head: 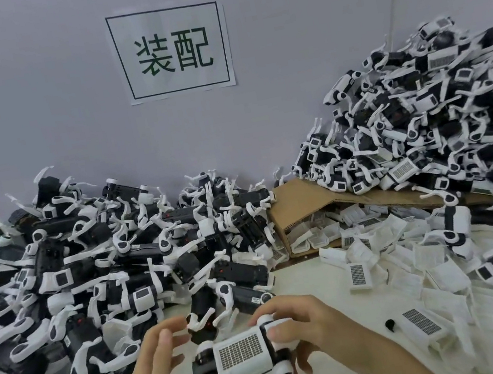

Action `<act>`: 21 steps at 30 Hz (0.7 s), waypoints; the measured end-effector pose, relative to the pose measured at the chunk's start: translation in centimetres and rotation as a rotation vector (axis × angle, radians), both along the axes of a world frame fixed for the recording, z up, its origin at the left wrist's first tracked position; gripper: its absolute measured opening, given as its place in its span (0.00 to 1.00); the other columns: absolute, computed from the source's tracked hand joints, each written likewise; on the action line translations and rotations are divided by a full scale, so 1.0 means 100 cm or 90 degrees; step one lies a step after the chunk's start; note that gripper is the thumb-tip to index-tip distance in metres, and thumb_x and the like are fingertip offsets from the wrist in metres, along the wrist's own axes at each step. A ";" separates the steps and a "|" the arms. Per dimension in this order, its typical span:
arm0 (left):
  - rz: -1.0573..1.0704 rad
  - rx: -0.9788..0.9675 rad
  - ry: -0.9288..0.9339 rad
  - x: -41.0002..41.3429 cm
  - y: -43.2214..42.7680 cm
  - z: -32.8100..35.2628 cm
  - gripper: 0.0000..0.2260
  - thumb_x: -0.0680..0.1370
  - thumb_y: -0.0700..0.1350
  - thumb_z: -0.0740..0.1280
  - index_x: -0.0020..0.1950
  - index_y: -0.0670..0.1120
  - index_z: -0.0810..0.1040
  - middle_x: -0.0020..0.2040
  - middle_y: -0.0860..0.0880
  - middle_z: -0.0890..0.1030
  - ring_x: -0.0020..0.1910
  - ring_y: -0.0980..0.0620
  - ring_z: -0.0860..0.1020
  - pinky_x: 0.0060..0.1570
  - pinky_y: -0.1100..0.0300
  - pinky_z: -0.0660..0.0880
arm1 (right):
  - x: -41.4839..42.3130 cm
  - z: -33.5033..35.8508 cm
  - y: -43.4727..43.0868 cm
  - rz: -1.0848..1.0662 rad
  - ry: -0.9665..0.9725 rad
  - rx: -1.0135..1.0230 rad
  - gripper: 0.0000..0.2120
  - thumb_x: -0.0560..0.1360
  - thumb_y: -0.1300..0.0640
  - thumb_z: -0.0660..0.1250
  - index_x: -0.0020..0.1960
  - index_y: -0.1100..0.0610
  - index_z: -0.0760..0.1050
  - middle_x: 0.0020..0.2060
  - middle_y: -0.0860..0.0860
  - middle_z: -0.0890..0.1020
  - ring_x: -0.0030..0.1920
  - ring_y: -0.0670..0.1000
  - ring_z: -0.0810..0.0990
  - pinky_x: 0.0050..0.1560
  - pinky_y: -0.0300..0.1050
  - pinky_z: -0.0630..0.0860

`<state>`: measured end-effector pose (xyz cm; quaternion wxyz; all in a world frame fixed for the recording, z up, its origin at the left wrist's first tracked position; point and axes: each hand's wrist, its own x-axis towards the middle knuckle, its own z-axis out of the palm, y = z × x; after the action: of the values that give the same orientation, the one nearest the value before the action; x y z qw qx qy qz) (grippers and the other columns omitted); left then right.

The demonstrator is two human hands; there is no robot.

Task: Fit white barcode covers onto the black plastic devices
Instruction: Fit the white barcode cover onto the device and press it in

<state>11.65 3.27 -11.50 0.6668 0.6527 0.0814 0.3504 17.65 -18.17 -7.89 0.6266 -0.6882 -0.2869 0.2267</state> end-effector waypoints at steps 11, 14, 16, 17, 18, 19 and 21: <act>-0.041 0.127 0.089 0.003 -0.010 -0.005 0.16 0.82 0.31 0.58 0.44 0.43 0.82 0.49 0.40 0.81 0.45 0.47 0.79 0.45 0.52 0.72 | 0.098 0.067 -0.034 -0.677 -0.070 0.386 0.07 0.77 0.56 0.71 0.54 0.53 0.78 0.50 0.55 0.84 0.41 0.53 0.87 0.34 0.39 0.81; -0.060 0.185 0.077 0.005 -0.020 0.002 0.19 0.80 0.36 0.66 0.35 0.55 0.84 0.47 0.47 0.80 0.44 0.55 0.78 0.43 0.58 0.74 | 0.170 0.128 -0.058 -0.655 -0.071 0.308 0.27 0.80 0.54 0.68 0.74 0.55 0.62 0.65 0.56 0.76 0.60 0.55 0.80 0.53 0.49 0.81; -0.031 0.237 0.059 0.004 -0.027 0.008 0.15 0.71 0.44 0.63 0.39 0.66 0.80 0.47 0.53 0.78 0.46 0.64 0.76 0.43 0.69 0.72 | 0.193 0.146 -0.067 -0.645 -0.066 0.159 0.38 0.80 0.58 0.67 0.81 0.55 0.46 0.72 0.57 0.70 0.69 0.58 0.73 0.66 0.58 0.75; -0.012 0.268 0.058 0.005 -0.026 0.006 0.16 0.69 0.44 0.62 0.41 0.67 0.79 0.49 0.57 0.78 0.47 0.67 0.75 0.43 0.70 0.71 | 0.193 0.143 -0.065 -0.646 -0.097 0.095 0.39 0.80 0.61 0.66 0.81 0.55 0.45 0.73 0.57 0.69 0.69 0.59 0.73 0.67 0.59 0.74; -0.005 0.288 0.057 0.005 -0.026 0.003 0.16 0.68 0.45 0.61 0.43 0.67 0.78 0.51 0.63 0.76 0.47 0.68 0.75 0.43 0.70 0.71 | 0.185 0.134 -0.058 -0.635 -0.131 0.069 0.38 0.79 0.63 0.66 0.81 0.54 0.48 0.71 0.56 0.71 0.67 0.58 0.75 0.67 0.59 0.75; -0.005 0.302 0.056 0.004 -0.025 0.000 0.14 0.69 0.47 0.62 0.44 0.67 0.78 0.52 0.67 0.74 0.48 0.67 0.75 0.44 0.68 0.70 | 0.169 0.117 -0.049 -0.602 -0.158 0.062 0.36 0.79 0.63 0.66 0.81 0.52 0.53 0.69 0.55 0.74 0.64 0.57 0.78 0.65 0.59 0.76; -0.003 0.313 0.042 0.003 -0.025 -0.001 0.09 0.71 0.53 0.62 0.46 0.66 0.77 0.52 0.69 0.73 0.49 0.65 0.76 0.44 0.64 0.71 | 0.131 0.072 -0.029 -0.521 -0.199 0.065 0.28 0.79 0.60 0.67 0.75 0.47 0.64 0.67 0.50 0.76 0.58 0.53 0.82 0.58 0.54 0.80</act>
<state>11.93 0.75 -11.65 0.4859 0.8066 0.0139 0.3362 30.75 -21.09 -0.69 0.6469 -0.7394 -0.0930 -0.1618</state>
